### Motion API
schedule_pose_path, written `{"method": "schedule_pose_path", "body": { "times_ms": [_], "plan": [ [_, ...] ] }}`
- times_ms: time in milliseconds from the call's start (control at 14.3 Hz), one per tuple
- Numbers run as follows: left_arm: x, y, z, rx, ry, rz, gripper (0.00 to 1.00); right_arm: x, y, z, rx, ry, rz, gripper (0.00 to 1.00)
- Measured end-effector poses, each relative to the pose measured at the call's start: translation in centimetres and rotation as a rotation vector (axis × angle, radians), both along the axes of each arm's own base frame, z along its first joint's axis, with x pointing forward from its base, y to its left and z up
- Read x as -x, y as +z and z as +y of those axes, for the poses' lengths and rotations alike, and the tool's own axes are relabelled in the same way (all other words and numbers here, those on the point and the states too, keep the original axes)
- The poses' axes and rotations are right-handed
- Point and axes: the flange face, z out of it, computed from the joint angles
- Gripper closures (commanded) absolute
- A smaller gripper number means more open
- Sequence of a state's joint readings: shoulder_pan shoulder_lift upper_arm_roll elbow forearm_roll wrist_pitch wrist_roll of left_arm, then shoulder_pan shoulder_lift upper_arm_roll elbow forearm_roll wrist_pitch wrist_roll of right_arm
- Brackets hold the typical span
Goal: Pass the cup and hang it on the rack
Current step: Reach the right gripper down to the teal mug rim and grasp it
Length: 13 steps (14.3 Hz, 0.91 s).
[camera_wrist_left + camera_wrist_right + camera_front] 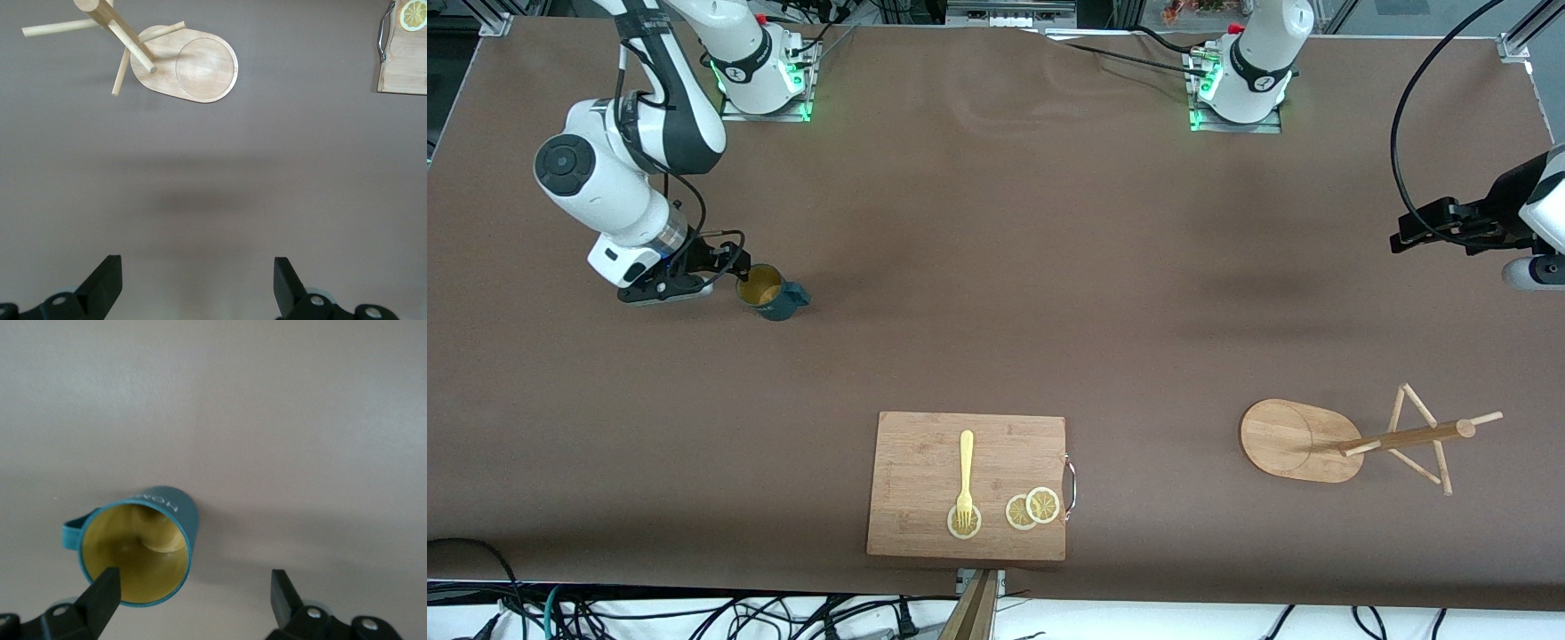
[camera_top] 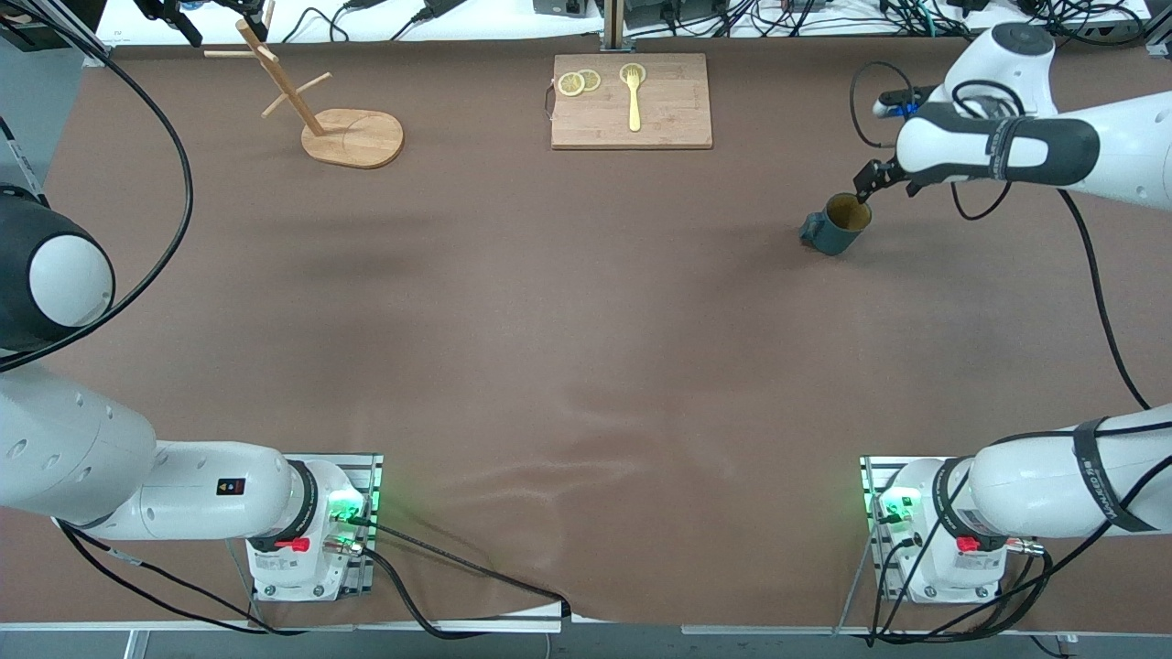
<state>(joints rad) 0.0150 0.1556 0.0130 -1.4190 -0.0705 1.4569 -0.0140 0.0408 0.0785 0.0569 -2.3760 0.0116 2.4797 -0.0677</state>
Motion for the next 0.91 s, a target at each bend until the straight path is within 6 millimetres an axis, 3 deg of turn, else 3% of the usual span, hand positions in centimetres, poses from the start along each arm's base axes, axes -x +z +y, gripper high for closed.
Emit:
{"method": "schedule_pose_path", "body": {
  "times_ms": [139,279,558,906],
  "plan": [
    [0.0,0.0,0.0,0.0,0.0,0.0,0.0,1.1,-1.5,-0.1,-0.003,-0.001,-0.045,0.14],
    [0.0,0.0,0.0,0.0,0.0,0.0,0.0,2.0,-3.2,-0.2,-0.008,-0.002,-0.092,0.5],
    [0.0,0.0,0.0,0.0,0.0,0.0,0.0,2.2,-5.7,-0.2,-0.014,0.0,-0.137,1.0],
    [0.0,-0.1,0.0,0.0,0.0,0.001,0.0,2.1,-5.7,-0.2,-0.014,0.01,-0.139,1.0]
  ]
}}
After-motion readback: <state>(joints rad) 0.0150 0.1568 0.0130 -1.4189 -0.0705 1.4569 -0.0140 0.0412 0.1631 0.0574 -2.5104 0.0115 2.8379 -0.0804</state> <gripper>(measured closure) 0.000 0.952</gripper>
